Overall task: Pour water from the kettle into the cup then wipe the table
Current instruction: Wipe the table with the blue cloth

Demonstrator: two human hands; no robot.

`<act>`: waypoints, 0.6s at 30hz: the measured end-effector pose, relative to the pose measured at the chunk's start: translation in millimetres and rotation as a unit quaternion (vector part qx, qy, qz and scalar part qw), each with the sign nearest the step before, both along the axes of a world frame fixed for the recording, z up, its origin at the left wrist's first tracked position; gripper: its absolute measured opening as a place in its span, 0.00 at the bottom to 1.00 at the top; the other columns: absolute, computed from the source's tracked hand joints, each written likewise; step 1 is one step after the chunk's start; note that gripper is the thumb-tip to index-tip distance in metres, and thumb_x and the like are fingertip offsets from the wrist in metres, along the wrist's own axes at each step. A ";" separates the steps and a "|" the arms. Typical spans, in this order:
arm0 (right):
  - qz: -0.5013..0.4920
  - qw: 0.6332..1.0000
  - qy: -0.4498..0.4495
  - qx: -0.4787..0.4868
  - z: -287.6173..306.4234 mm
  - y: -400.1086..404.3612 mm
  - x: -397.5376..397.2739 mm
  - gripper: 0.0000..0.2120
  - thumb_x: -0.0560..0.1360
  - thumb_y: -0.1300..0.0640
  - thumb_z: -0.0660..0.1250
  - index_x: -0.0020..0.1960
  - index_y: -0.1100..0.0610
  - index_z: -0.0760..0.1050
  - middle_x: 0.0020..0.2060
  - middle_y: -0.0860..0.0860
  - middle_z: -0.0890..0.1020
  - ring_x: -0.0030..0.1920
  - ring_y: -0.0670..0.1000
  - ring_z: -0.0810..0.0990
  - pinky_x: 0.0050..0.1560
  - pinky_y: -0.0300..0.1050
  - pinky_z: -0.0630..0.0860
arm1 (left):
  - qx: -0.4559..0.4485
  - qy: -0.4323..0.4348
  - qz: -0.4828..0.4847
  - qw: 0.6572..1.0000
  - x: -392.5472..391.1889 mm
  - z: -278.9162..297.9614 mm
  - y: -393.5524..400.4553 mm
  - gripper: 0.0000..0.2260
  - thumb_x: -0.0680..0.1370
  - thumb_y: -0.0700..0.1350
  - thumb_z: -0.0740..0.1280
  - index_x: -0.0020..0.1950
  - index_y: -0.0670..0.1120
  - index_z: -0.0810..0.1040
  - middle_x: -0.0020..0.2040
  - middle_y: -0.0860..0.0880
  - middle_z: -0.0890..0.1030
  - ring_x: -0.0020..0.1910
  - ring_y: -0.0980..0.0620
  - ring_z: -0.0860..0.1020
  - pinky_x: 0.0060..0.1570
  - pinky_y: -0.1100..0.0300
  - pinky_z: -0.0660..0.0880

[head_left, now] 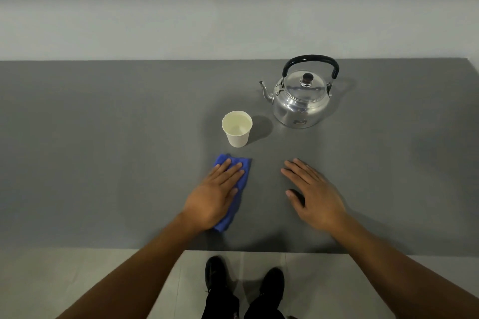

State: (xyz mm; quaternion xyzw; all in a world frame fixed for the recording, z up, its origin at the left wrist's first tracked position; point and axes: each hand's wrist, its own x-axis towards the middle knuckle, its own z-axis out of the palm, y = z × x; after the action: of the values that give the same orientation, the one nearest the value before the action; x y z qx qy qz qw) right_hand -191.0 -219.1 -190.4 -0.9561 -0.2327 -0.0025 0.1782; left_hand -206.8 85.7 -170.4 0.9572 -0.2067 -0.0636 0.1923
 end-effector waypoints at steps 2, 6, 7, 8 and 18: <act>-0.002 1.000 0.003 0.004 1.1 0.4 0.1 0.26 0.81 0.45 0.58 0.77 0.51 0.66 0.78 0.47 0.65 0.80 0.47 0.57 0.78 0.50 0.58 | 0.018 0.001 0.006 1.000 3.3 -3.2 -27.1 0.24 0.87 0.53 0.52 0.82 0.52 0.53 0.82 0.56 0.50 0.83 0.51 0.44 0.74 0.64 0.29; -0.005 1.000 0.000 0.015 2.9 1.5 -0.7 0.25 0.80 0.48 0.63 0.76 0.52 0.68 0.77 0.48 0.68 0.79 0.49 0.61 0.77 0.51 0.61 | 0.030 -0.009 -0.122 0.992 -7.8 -6.6 -49.8 0.24 0.86 0.54 0.53 0.82 0.50 0.58 0.83 0.54 0.57 0.83 0.52 0.45 0.80 0.58 0.36; -0.003 1.000 0.000 0.020 3.2 1.8 -0.5 0.25 0.79 0.50 0.65 0.75 0.53 0.70 0.76 0.48 0.69 0.78 0.50 0.62 0.77 0.51 0.62 | 0.037 -0.014 -0.157 0.987 -9.3 -5.9 -46.2 0.24 0.86 0.56 0.52 0.82 0.51 0.59 0.83 0.54 0.57 0.83 0.53 0.44 0.80 0.57 0.38; -0.003 1.000 0.002 0.023 3.6 2.5 0.3 0.25 0.79 0.51 0.67 0.74 0.53 0.71 0.76 0.48 0.69 0.78 0.50 0.62 0.77 0.51 0.62 | 0.044 -0.021 -0.182 0.982 -10.2 -3.9 -39.5 0.24 0.86 0.57 0.52 0.82 0.52 0.59 0.83 0.55 0.56 0.83 0.54 0.43 0.81 0.56 0.38; -0.131 0.981 0.087 0.113 26.2 47.3 10.2 0.22 0.81 0.50 0.62 0.73 0.54 0.70 0.65 0.52 0.78 0.65 0.52 0.73 0.66 0.45 0.69 | -0.066 0.035 0.211 0.975 -65.4 7.3 23.5 0.20 0.80 0.63 0.57 0.64 0.53 0.75 0.58 0.53 0.76 0.55 0.53 0.77 0.53 0.61 0.75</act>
State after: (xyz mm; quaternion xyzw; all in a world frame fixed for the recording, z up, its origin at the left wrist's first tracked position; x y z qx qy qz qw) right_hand -180.8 -171.8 -164.2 -0.9485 -0.0873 0.0308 0.3031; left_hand -272.1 109.2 -163.2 0.9616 0.0026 -0.0409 0.2713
